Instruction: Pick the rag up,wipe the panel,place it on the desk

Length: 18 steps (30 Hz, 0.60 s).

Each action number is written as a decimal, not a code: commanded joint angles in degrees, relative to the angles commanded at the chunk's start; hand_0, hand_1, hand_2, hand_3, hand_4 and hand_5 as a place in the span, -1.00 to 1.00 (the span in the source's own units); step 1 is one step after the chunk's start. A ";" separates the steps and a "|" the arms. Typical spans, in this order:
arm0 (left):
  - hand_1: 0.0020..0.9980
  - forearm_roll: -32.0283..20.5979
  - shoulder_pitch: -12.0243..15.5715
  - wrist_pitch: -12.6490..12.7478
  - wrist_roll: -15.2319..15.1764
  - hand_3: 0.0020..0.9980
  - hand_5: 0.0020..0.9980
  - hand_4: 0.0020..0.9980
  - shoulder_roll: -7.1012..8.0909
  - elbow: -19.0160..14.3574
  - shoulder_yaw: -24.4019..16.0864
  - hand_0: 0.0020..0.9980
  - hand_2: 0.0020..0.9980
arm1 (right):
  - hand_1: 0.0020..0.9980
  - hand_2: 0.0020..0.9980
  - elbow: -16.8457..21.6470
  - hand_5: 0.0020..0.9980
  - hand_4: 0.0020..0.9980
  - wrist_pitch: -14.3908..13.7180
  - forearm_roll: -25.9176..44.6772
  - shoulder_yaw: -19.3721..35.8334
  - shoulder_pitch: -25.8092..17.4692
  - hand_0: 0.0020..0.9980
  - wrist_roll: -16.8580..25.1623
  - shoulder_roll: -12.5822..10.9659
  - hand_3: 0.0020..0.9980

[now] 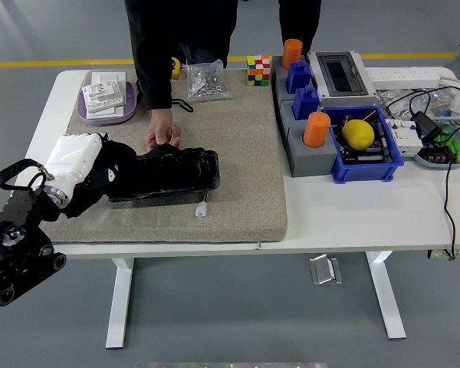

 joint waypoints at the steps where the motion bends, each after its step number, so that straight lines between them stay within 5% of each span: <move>1: -0.82 -0.09 -0.22 -0.02 0.07 -0.07 -1.00 -0.73 -0.34 -0.02 0.36 -0.57 0.04 | 0.20 0.41 0.03 0.15 1.00 0.00 -0.03 -0.06 0.03 0.54 0.02 0.02 0.28; 18: -0.82 -1.80 -5.95 -0.19 1.19 -0.07 -1.00 -0.73 -7.06 0.32 6.21 -0.57 0.04 | 0.20 0.41 0.04 0.16 1.00 0.14 0.43 -1.62 0.78 0.54 -0.23 -0.56 0.28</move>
